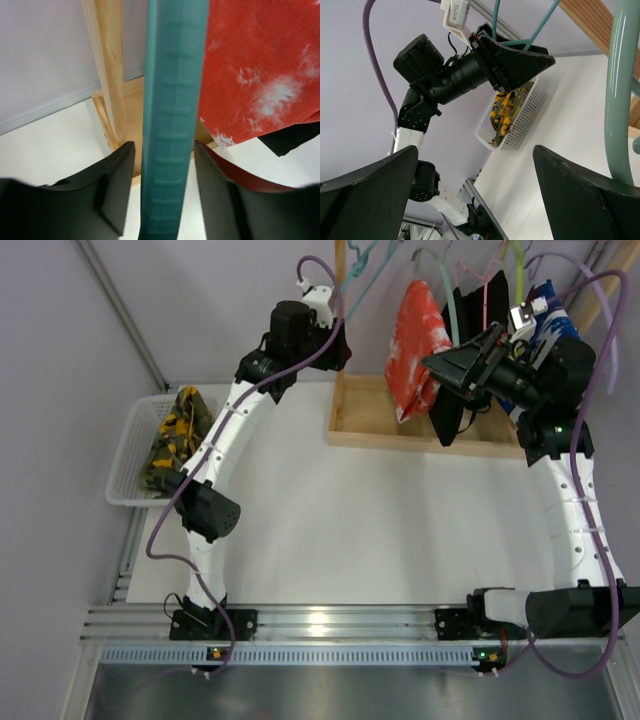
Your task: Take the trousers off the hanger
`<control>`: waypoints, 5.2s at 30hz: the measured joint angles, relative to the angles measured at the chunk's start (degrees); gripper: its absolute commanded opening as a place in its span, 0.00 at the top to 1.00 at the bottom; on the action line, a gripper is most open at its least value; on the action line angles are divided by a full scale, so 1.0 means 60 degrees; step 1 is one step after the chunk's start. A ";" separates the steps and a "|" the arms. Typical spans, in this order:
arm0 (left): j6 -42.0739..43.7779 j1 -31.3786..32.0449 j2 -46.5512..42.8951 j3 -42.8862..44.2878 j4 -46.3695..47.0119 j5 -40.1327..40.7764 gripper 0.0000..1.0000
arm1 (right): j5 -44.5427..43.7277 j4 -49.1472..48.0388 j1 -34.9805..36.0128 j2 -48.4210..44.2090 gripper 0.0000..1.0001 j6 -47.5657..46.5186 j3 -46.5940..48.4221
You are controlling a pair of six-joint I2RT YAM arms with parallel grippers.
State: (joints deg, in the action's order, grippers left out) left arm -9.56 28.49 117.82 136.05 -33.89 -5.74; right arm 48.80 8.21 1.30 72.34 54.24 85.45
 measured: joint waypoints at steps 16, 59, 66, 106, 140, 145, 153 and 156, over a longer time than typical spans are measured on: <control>-0.0208 -0.0062 -0.2772 -0.2058 -0.0095 -0.0011 0.01 | -0.0011 0.0390 0.0000 -0.0441 0.01 -0.0707 -0.0066; -0.0991 -0.0805 -1.0076 -1.3617 0.2743 -0.2280 0.02 | -0.2484 0.2670 -0.0353 0.1971 0.16 -0.4411 0.4699; -0.0725 -0.0809 -1.0069 -1.3591 0.2798 -0.2047 0.02 | -0.2765 0.1909 -0.0375 0.3333 0.21 -0.3818 0.5351; -0.0783 -0.1129 -0.9821 -1.3427 0.2867 -0.1716 0.01 | -0.0750 -0.2783 0.0204 0.5395 0.86 0.2124 0.4612; -0.0404 -0.1155 -0.9519 -1.3019 0.2878 -0.1898 0.01 | -0.0393 -0.4929 0.0273 0.4339 1.00 0.3931 0.2965; -0.0379 -0.1155 -0.9464 -1.3012 0.2907 -0.1974 0.01 | -0.0146 -0.5125 0.0328 0.4025 1.00 0.4087 0.2721; -0.0164 -0.1155 -0.9431 -1.3012 0.2954 -0.2186 0.01 | -0.0186 -0.5056 0.0350 0.2925 1.00 0.3905 0.1494; 0.0117 -0.1115 -0.9526 -1.3038 0.3031 -0.2248 0.01 | -0.0357 -0.4849 0.0368 0.2000 1.00 0.3810 0.0652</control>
State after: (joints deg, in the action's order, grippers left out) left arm -8.86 21.80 60.66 57.82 -15.70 -19.22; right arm 46.65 -20.88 3.51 84.33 77.10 89.36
